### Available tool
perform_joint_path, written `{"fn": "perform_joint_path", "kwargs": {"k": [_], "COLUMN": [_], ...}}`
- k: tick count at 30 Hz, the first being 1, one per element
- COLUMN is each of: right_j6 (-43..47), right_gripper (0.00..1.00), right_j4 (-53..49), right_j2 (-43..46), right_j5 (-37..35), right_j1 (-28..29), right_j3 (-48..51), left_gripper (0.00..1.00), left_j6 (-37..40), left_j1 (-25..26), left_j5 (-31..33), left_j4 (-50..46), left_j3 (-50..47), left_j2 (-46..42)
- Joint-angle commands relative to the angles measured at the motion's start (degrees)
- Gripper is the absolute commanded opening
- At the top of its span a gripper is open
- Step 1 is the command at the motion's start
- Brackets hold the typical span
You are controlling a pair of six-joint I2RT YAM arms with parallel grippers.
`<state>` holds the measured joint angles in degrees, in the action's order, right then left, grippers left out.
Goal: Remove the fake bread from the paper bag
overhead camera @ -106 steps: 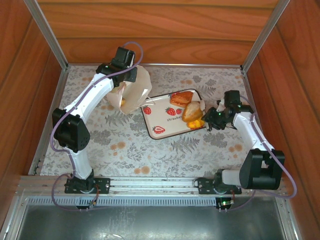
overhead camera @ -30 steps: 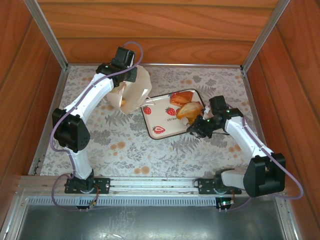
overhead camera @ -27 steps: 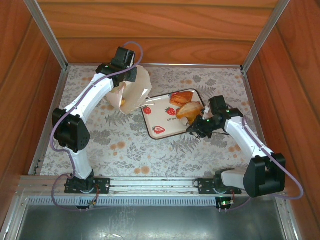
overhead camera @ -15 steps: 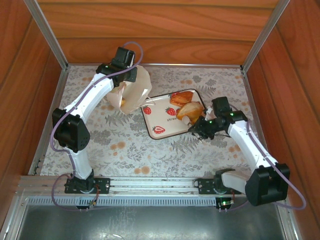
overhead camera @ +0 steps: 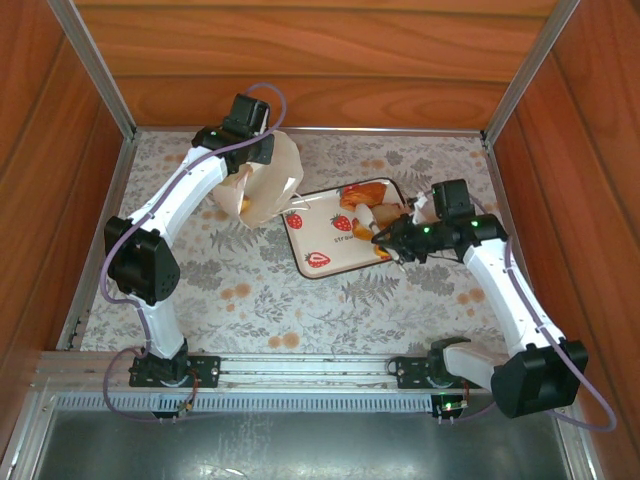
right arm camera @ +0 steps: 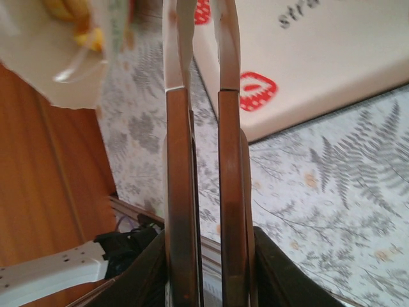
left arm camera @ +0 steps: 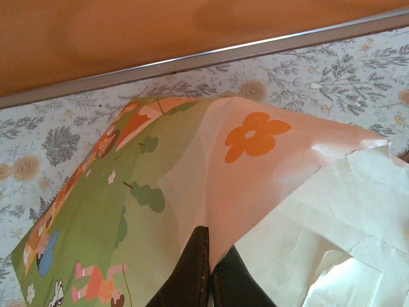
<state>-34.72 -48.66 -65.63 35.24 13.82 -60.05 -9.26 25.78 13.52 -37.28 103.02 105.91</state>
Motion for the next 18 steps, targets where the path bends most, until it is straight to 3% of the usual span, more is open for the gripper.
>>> {"fn": "perform_joint_path", "kwargs": {"k": [1, 8, 18], "right_j6": [-0.85, -1.75, -0.61], "right_gripper": [0.34, 0.35, 0.36], "right_j4": [3.25, 5.42, 6.48], "right_j2": [-0.33, -6.12, -22.65], "right_j5": [4.53, 2.14, -1.43], "right_j1": [1.45, 7.54, 19.05], "right_j3": [-4.22, -15.92, -29.73], "left_gripper": [0.0, 0.0, 0.0], "left_j6": [1.19, 2.31, 2.42], "left_j1": [-0.24, -0.26, -0.24], "left_j5": [0.38, 0.46, -0.56], "left_j4": [-1.22, -1.06, -0.96], "left_j3": [-1.79, -2.71, -1.15], "left_j2": [-2.44, -2.99, -2.61]}}
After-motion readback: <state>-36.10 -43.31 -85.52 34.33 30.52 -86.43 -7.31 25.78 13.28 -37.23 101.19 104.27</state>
